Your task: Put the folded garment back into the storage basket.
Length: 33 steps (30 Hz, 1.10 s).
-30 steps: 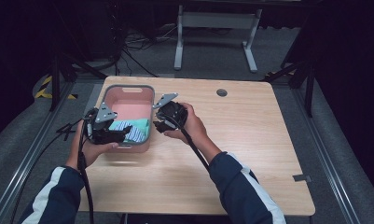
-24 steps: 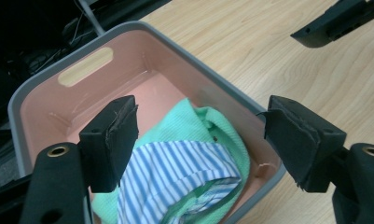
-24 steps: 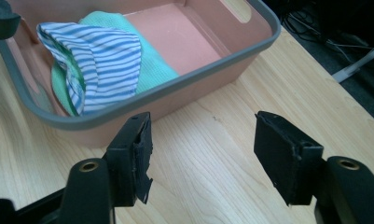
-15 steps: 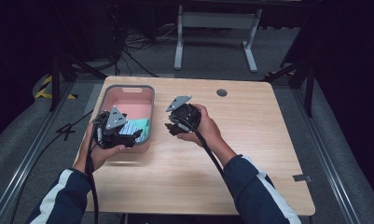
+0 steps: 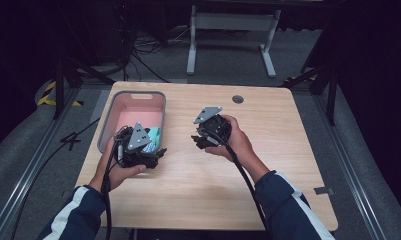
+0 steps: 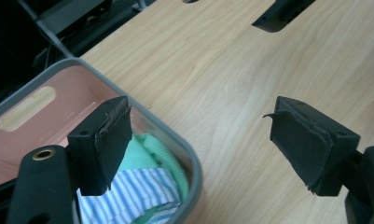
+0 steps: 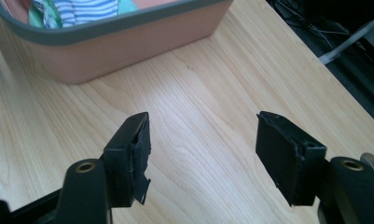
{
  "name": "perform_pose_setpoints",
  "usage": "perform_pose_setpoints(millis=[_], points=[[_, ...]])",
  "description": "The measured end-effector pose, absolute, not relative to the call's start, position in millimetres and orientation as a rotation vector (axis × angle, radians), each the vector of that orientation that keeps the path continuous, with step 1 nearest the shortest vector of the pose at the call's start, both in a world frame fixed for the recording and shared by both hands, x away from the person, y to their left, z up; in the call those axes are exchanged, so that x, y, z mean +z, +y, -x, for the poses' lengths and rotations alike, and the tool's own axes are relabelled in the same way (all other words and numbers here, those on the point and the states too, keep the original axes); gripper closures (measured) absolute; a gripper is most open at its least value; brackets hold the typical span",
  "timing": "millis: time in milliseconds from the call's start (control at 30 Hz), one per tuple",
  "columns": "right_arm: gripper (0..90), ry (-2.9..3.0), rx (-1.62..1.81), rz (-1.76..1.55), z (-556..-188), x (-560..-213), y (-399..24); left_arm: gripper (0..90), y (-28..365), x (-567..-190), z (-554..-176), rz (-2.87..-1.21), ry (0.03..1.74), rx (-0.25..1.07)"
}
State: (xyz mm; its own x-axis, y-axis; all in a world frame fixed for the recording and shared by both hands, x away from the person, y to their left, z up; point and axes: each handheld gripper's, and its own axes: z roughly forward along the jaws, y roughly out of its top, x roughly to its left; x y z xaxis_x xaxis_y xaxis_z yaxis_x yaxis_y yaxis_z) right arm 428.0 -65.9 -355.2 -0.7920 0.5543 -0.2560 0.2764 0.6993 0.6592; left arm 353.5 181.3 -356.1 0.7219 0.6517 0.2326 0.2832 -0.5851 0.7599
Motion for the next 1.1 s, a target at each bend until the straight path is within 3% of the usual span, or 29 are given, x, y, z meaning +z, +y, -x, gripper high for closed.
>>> perform_pose_setpoints(millis=[1100], points=[[34.4, 2.454, 0.794, -0.755, -398.2, -391.4, -157.9, 20.5, 126.9, -415.3, -341.8, -2.361, 0.561, 0.525]])
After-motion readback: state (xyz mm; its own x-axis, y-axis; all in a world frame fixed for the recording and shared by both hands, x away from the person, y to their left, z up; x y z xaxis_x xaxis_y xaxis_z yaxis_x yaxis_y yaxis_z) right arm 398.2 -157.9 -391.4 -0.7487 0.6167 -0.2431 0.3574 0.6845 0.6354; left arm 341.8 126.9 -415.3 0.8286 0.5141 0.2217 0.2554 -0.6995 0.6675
